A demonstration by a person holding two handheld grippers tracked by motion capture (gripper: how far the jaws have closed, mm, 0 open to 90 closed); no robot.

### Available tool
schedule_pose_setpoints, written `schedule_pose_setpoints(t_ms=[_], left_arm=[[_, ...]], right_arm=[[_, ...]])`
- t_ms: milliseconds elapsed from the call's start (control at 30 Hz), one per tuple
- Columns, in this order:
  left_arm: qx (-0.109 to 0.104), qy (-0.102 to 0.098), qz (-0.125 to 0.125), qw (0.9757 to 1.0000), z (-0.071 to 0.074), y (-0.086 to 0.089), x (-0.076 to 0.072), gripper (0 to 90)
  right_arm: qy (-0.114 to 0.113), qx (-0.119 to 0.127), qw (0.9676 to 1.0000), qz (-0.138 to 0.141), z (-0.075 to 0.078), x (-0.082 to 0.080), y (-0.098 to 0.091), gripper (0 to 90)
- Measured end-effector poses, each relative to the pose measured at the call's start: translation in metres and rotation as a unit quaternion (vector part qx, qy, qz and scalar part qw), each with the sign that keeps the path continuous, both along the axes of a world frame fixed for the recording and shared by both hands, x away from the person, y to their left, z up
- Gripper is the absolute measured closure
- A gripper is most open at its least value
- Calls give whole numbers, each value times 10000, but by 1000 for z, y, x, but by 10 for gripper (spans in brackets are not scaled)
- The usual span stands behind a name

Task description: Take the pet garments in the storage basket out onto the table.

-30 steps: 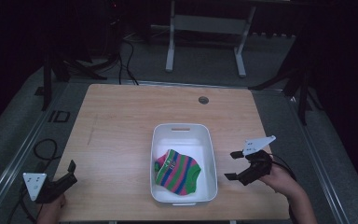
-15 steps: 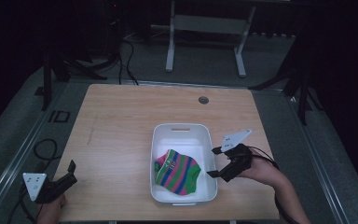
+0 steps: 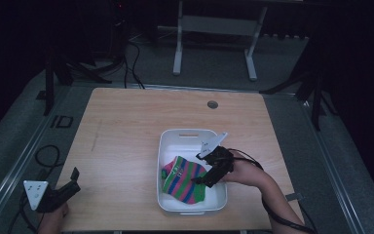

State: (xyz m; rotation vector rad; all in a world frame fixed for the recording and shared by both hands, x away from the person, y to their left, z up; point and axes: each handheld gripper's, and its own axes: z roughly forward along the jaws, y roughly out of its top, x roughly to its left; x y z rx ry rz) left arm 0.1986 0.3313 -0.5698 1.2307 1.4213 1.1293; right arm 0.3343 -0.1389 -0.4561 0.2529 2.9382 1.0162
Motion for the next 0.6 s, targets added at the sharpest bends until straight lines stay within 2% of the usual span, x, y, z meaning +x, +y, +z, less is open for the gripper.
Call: schedule_pose_setpoints(t_ms=[133, 333, 433, 600], left_arm=[[4, -3, -11, 10000, 0, 0, 0, 9], [1, -6, -36, 10000, 0, 0, 0, 9], [0, -11, -44, 10000, 0, 0, 0, 9], [-5, -18, -58, 10000, 0, 0, -1, 9]], right_arm=[[75, -30, 10000, 56, -4, 6, 17, 137], [143, -416, 9989, 172, -19, 13, 46, 137], [119, -495, 9985, 219, -27, 15, 58, 137], [337, -775, 9962, 199, -43, 18, 76, 130]])
